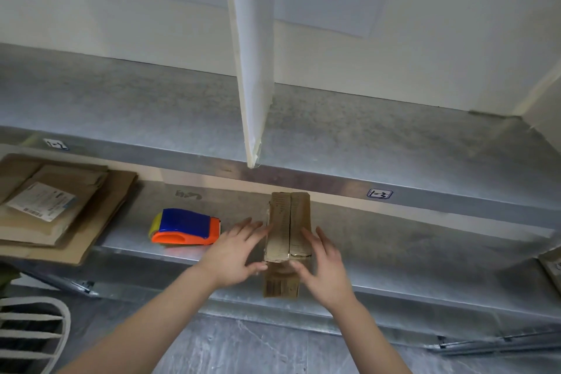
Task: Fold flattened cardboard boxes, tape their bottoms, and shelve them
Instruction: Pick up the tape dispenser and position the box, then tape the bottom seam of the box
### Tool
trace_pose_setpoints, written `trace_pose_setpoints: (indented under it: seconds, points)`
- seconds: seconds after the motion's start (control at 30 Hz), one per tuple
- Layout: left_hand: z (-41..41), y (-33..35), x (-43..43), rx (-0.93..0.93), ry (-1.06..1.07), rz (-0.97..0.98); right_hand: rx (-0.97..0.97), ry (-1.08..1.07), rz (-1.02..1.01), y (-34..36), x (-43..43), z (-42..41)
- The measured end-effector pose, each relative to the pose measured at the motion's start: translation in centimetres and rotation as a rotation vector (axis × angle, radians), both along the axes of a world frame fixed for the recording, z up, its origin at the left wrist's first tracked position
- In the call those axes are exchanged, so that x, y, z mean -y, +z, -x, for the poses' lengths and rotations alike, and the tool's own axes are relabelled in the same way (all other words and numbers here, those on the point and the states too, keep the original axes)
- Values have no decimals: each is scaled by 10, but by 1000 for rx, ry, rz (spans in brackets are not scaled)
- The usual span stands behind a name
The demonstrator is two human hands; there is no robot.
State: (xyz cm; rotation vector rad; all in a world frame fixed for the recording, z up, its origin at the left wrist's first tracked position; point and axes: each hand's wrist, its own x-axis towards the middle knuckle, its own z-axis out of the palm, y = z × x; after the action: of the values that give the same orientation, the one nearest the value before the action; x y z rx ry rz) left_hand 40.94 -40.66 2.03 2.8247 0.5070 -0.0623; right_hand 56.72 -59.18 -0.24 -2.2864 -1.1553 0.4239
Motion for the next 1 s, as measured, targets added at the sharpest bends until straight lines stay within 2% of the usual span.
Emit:
trace_pose_setpoints:
  seconds: [0.13,0.27,0.37,0.47,0.63,0.73,1.0]
  points:
    - [21,19,-21,-21,-69,-210,235,0,32,18,-1,4]
    - [50,29,-55,-54,-82,-302,426,115,-8,36,-39,24]
    - [71,29,-83,-46,-81,-365,463,186,-17,45,-78,53]
    - [87,28,-105,-81,-31,-319,486,255,-23,38,-118,80]
    - [104,6,-141,-114,-7,-189,363,213,25,8,-165,109]
    - [104,-5,-157,-74,-32,-109,248,150,142,-12,-174,118]
    - [77,-25,-177,-288,-90,-37,29,-56,333,-42,-166,114]
